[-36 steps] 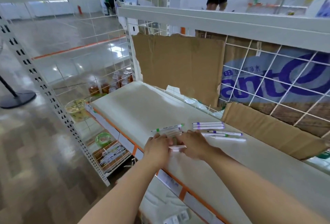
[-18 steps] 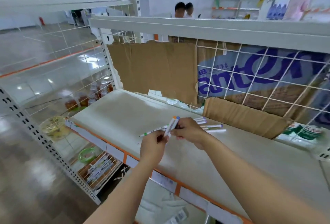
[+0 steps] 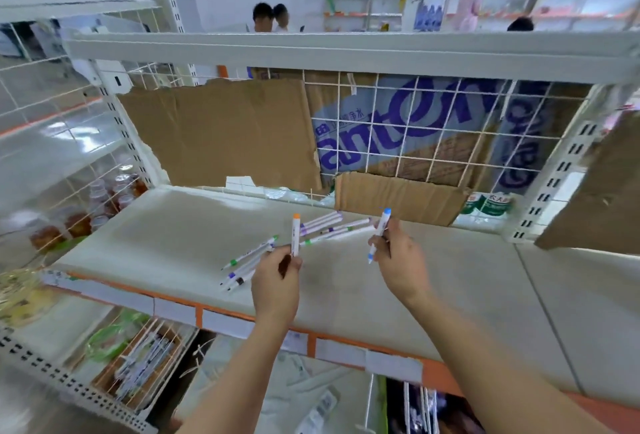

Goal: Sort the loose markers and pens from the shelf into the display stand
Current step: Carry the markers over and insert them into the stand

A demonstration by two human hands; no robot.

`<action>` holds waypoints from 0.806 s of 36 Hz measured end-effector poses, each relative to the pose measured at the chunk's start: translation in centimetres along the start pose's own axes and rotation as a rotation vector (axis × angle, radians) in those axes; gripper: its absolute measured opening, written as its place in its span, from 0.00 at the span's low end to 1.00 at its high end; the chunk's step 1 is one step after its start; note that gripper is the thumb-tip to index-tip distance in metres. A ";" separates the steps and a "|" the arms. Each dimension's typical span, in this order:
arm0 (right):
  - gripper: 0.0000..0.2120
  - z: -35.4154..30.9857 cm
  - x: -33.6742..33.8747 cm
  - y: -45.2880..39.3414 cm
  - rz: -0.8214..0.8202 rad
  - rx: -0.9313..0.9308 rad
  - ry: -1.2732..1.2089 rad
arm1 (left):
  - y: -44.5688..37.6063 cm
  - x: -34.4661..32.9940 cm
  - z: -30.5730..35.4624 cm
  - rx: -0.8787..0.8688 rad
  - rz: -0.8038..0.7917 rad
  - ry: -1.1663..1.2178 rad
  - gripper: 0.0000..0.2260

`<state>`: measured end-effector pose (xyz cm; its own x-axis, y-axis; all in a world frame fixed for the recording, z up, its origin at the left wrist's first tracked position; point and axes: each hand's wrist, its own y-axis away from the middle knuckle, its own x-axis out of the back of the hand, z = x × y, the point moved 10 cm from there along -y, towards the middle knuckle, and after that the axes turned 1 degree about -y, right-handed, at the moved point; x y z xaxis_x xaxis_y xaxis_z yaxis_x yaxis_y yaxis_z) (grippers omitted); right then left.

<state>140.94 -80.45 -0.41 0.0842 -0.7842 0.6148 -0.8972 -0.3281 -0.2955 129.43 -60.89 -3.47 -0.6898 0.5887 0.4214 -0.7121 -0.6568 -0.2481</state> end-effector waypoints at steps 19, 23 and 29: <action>0.09 11.3 22.5 12.3 0.449 -0.245 0.203 | 11.9 -14.4 11.6 -0.221 -0.296 0.075 0.04; 0.09 13.5 26.6 16.2 0.526 -0.281 0.212 | 15.1 -17.9 14.1 -0.247 -0.368 0.099 0.03; 0.06 16.4 32.1 21.4 0.632 -0.358 0.254 | 19.6 -22.5 18.0 -0.327 -0.493 0.117 0.05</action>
<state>131.49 -121.28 1.03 -0.5542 -0.6069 0.5697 -0.8311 0.3664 -0.4182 133.39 -95.46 -2.14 -0.2650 0.8473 0.4603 -0.9420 -0.1254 -0.3114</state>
